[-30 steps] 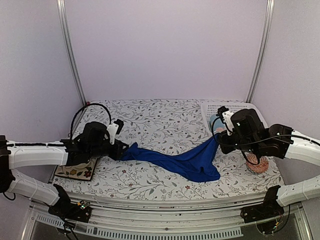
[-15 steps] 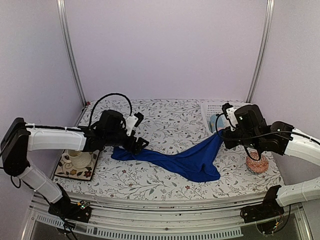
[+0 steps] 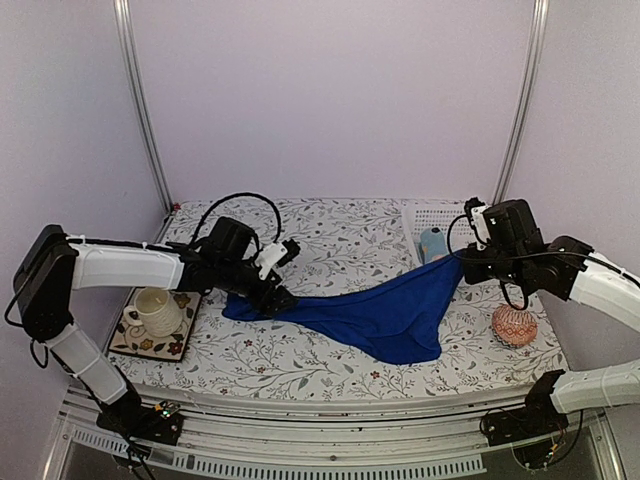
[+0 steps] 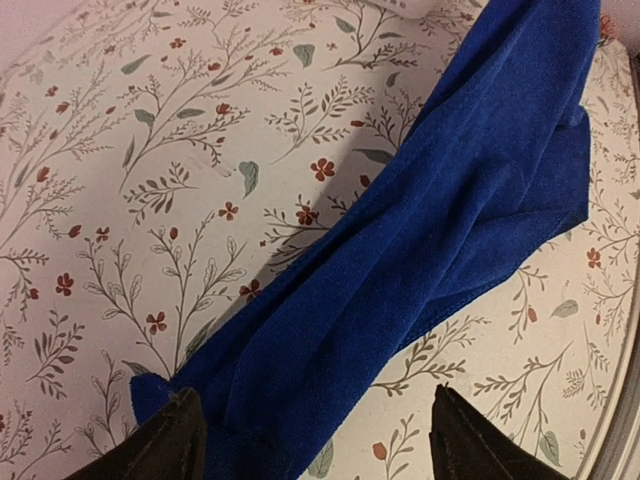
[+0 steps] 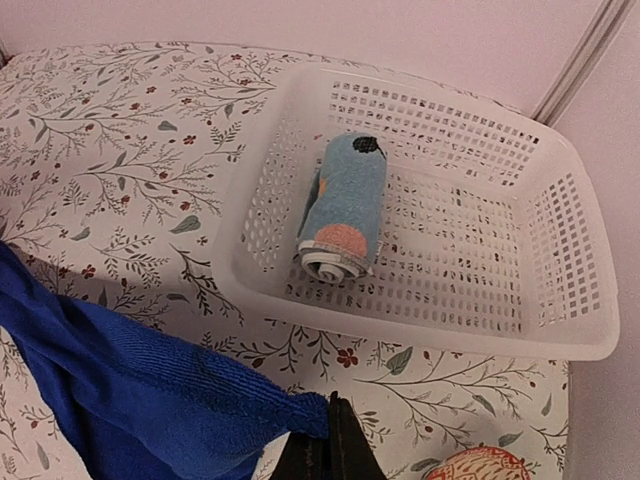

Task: Roll the towels
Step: Adjust the towel at the center of the board.

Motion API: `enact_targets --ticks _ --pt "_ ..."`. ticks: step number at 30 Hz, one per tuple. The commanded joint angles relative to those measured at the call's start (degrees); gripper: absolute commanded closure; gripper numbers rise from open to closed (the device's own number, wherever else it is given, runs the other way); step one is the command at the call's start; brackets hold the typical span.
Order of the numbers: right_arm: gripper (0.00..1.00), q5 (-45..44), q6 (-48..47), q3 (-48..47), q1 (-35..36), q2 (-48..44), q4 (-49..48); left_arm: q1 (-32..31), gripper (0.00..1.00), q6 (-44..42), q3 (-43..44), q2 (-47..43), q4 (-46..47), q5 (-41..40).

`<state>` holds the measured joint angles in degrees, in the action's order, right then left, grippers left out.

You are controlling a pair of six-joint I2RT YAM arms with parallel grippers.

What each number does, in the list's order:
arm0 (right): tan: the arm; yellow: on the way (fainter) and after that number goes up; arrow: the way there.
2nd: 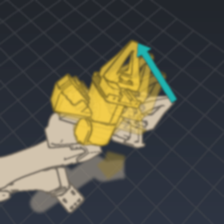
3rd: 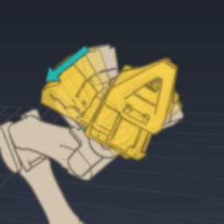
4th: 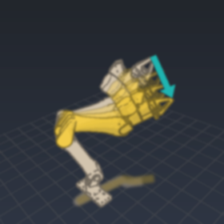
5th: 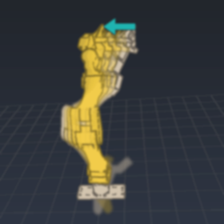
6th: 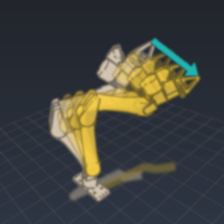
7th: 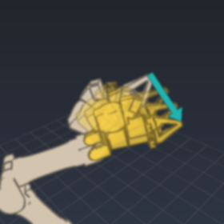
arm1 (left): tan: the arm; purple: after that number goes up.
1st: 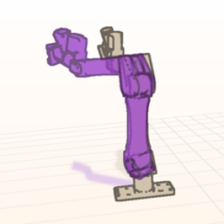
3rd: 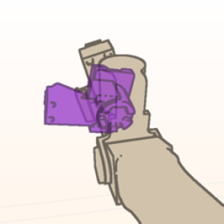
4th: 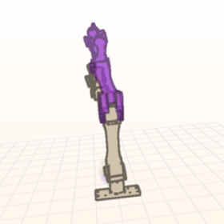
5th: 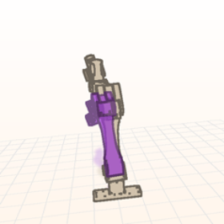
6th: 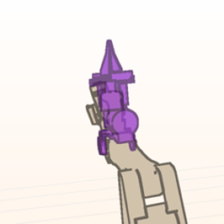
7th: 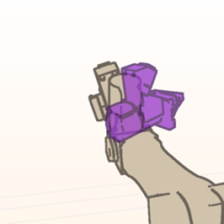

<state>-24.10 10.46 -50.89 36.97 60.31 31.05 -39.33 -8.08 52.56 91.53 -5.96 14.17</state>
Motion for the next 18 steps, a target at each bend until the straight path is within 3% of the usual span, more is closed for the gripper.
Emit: enact_targets --ticks 1,10,13,18 --pt "0.96 -2.4 0.0 0.2 -3.8 -1.6 0.7 1.8 0.23 -1.9 0.7 0.0 -0.8 2.4" --pt "0.96 -4.2 -0.2 -0.5 -5.5 -0.5 1.0 3.2 0.32 -4.3 1.2 4.1 -1.6 6.4" --pt "0.96 -4.0 -0.4 -0.6 -5.7 -0.2 1.1 3.8 0.39 -4.6 1.2 4.5 -1.5 6.4" --pt "0.96 -2.7 -0.4 -0.1 -5.9 0.0 0.9 6.5 0.37 -3.4 0.7 4.9 1.1 4.9"
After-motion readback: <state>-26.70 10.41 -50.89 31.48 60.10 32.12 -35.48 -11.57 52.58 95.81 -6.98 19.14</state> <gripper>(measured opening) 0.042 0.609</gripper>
